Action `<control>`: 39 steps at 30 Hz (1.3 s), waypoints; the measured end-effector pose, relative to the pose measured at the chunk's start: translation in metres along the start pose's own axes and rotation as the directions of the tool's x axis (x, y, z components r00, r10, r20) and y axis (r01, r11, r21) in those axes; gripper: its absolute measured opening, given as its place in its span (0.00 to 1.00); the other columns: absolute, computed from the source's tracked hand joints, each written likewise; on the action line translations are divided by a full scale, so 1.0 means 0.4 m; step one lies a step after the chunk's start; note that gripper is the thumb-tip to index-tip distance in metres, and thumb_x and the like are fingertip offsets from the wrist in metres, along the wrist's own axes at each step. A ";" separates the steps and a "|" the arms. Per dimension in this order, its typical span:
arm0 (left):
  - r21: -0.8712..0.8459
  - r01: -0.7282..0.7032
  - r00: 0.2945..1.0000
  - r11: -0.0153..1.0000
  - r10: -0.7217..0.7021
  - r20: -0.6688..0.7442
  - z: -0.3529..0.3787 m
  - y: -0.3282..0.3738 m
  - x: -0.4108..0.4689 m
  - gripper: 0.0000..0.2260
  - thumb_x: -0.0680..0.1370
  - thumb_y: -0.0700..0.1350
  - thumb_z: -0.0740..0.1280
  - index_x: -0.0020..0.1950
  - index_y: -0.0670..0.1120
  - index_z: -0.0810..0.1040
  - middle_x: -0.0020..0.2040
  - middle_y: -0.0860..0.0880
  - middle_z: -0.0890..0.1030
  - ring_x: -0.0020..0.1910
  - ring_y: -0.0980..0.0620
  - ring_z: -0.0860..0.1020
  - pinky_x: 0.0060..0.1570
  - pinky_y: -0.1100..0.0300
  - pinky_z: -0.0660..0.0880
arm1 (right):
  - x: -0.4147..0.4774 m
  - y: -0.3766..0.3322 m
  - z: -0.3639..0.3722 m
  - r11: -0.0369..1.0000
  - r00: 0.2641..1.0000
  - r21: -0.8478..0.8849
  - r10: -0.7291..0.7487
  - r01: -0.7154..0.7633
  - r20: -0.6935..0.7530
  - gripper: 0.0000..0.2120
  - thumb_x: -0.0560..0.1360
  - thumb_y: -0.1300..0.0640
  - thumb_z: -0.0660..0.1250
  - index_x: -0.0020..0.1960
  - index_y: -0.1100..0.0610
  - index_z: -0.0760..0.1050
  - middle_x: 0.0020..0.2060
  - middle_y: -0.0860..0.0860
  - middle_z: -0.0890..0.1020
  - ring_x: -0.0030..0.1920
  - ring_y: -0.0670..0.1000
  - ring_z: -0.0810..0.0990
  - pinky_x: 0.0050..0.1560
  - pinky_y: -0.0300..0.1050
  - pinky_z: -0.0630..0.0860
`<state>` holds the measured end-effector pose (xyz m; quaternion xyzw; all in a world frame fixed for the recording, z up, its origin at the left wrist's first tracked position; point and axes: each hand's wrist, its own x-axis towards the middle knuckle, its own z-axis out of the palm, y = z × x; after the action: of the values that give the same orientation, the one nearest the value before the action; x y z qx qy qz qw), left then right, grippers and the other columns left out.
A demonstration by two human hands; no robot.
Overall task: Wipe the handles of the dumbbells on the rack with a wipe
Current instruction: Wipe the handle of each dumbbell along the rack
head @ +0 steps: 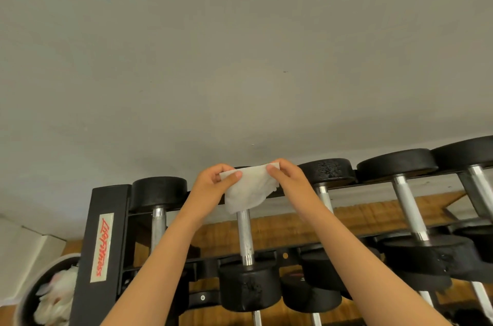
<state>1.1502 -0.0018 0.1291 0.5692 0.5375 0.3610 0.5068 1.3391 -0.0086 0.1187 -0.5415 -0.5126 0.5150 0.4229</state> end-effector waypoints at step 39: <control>0.294 -0.108 0.969 0.950 0.166 -0.181 0.054 -0.230 0.153 0.12 0.84 0.49 0.51 0.54 0.46 0.72 0.51 0.49 0.74 0.53 0.54 0.71 0.52 0.69 0.67 | 0.017 0.188 0.110 0.767 0.885 -0.557 -0.452 0.320 -0.114 0.20 0.75 0.71 0.66 0.64 0.56 0.77 0.67 0.48 0.73 0.68 0.42 0.68 0.68 0.29 0.61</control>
<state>1.1581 0.0457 0.0275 0.6318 0.5914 0.3716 0.3363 1.3042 -0.0135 0.0390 -0.5760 -0.6784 0.1874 0.4158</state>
